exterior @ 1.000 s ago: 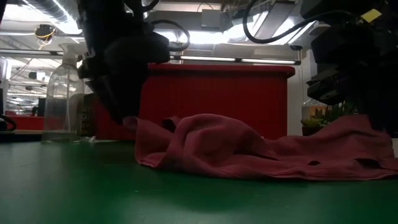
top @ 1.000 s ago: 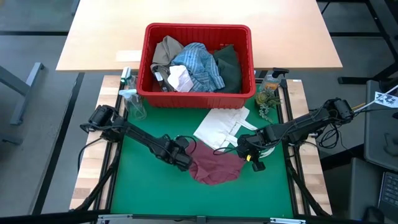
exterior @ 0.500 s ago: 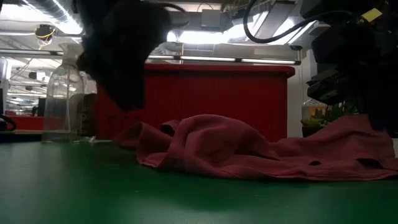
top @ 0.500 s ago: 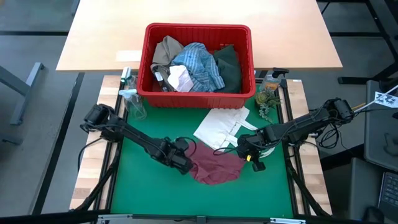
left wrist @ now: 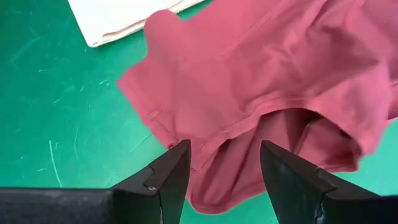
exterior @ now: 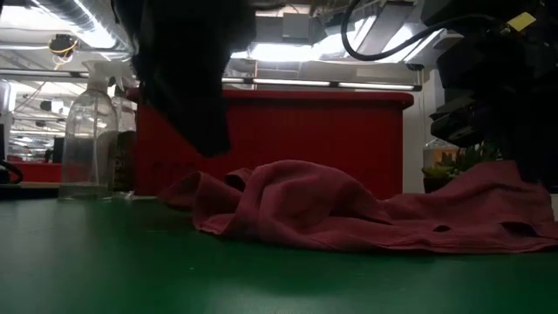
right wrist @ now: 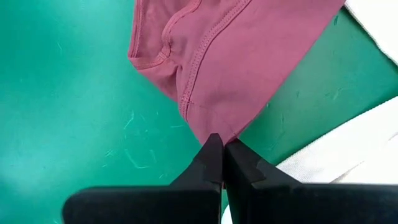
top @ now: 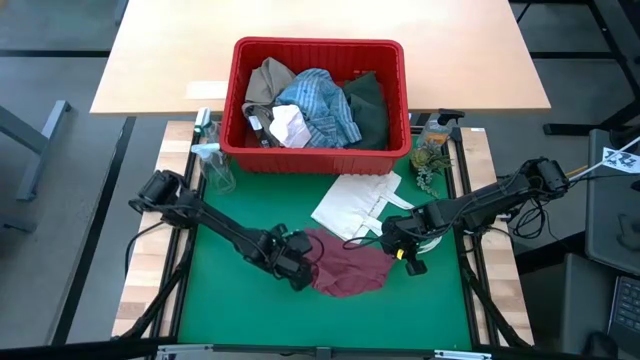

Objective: Fold Laundry from Bin
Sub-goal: Remove the pink underwear from the red bin

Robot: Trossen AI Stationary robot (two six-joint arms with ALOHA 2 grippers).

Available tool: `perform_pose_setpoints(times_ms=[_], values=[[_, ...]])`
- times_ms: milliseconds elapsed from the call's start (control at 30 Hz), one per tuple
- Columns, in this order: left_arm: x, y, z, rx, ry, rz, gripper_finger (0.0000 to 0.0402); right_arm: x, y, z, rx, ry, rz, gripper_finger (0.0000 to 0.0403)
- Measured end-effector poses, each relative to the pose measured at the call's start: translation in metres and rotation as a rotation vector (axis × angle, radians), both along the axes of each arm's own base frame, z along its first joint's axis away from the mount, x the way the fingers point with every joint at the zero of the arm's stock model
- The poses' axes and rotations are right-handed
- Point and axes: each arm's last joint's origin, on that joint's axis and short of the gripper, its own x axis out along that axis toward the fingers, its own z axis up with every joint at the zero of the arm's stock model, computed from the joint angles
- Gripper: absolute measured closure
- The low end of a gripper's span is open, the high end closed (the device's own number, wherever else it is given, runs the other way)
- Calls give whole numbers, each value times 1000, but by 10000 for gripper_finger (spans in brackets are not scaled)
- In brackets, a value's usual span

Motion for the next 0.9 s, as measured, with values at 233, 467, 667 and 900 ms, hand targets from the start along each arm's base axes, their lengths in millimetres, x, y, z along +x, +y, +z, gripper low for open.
perform_pose_setpoints(times_ms=[233,467,667,900], values=[[5,-2,-21,23,47,1,214,0,0,0,-1,-2,0,402],[9,1,-39,104,72,28,215,0,0,0,-2,-1,0,402],[9,12,-41,141,84,94,243,0,0,0,-2,0,-1,402],[0,22,-42,179,192,146,299,0,0,0,5,13,-30,402]])
